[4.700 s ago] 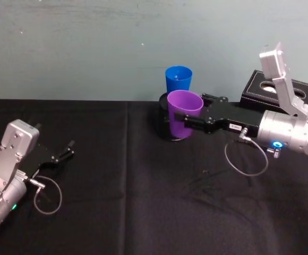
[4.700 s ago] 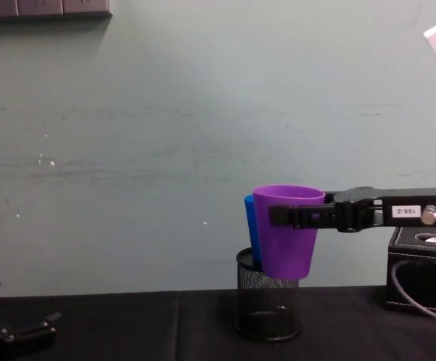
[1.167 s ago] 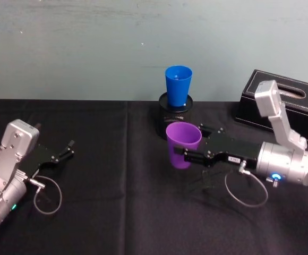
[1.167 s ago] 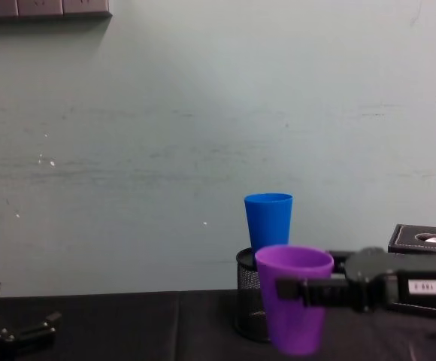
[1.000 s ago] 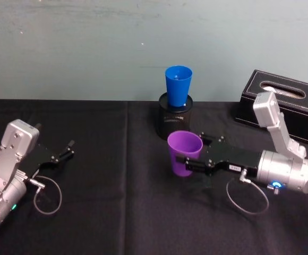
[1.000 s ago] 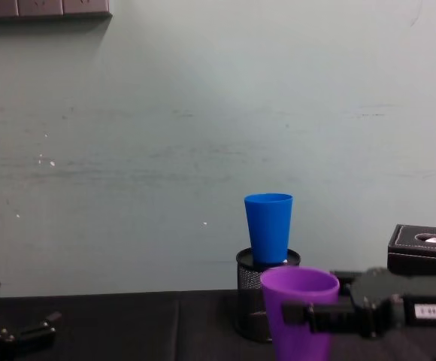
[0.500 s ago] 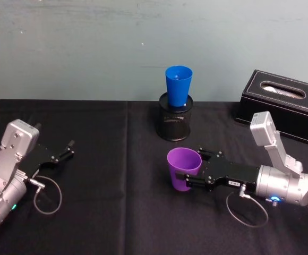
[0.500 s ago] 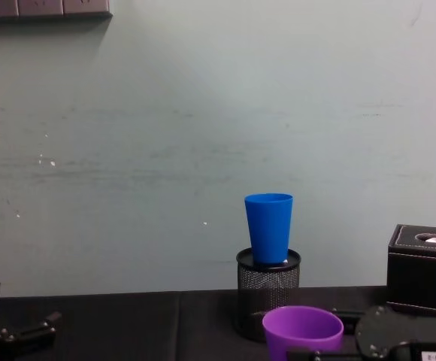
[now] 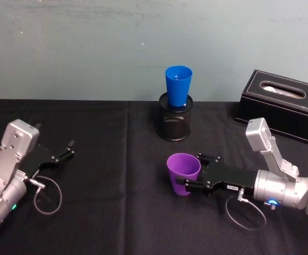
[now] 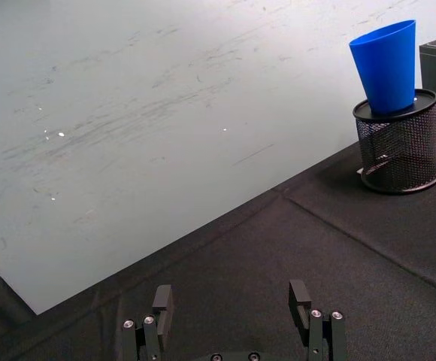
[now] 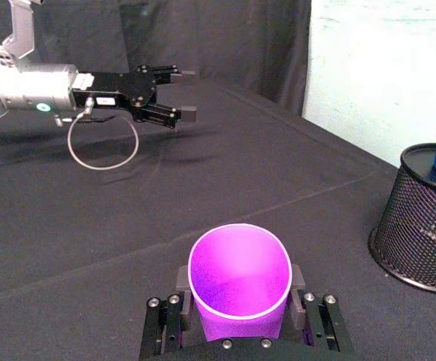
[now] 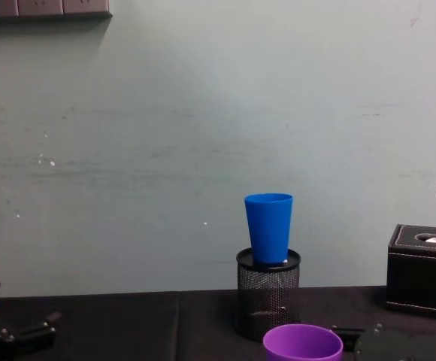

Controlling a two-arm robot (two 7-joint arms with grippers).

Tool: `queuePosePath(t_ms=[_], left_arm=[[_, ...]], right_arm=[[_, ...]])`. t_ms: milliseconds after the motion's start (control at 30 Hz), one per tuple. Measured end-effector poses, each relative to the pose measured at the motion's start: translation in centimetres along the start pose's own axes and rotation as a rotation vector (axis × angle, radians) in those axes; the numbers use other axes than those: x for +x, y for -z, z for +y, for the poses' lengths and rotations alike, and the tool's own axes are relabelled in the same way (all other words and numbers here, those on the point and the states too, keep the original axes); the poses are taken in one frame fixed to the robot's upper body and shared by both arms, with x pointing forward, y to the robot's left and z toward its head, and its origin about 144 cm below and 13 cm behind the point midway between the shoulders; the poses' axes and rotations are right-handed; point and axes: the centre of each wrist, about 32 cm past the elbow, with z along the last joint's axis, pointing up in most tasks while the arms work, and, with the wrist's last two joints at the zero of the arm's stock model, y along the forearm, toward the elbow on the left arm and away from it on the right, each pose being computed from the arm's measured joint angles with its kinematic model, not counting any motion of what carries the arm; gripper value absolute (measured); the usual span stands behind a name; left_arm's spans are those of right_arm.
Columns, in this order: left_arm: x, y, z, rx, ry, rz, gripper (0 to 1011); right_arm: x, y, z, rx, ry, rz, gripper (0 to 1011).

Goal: Pick up one cup with a gripper and tap it against the other cup.

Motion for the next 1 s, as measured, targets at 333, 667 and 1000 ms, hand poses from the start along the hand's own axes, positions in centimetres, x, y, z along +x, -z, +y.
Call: queuePosePath(t_ms=[333, 667, 1000], left_arm=[[0.0, 0.0, 0.0, 0.0, 0.0, 0.0, 1011], [0.0, 0.0, 0.0, 0.0, 0.0, 0.0, 1011], [0.0, 0.0, 0.0, 0.0, 0.0, 0.0, 1012]], right_arm=[[0.06, 0.15, 0.02, -0.001, 0.001, 0.003, 731], [0.06, 0.14, 0.0, -0.002, 0.001, 0.002, 731], [0.06, 0.12, 0.0, -0.001, 0.001, 0.001, 731]])
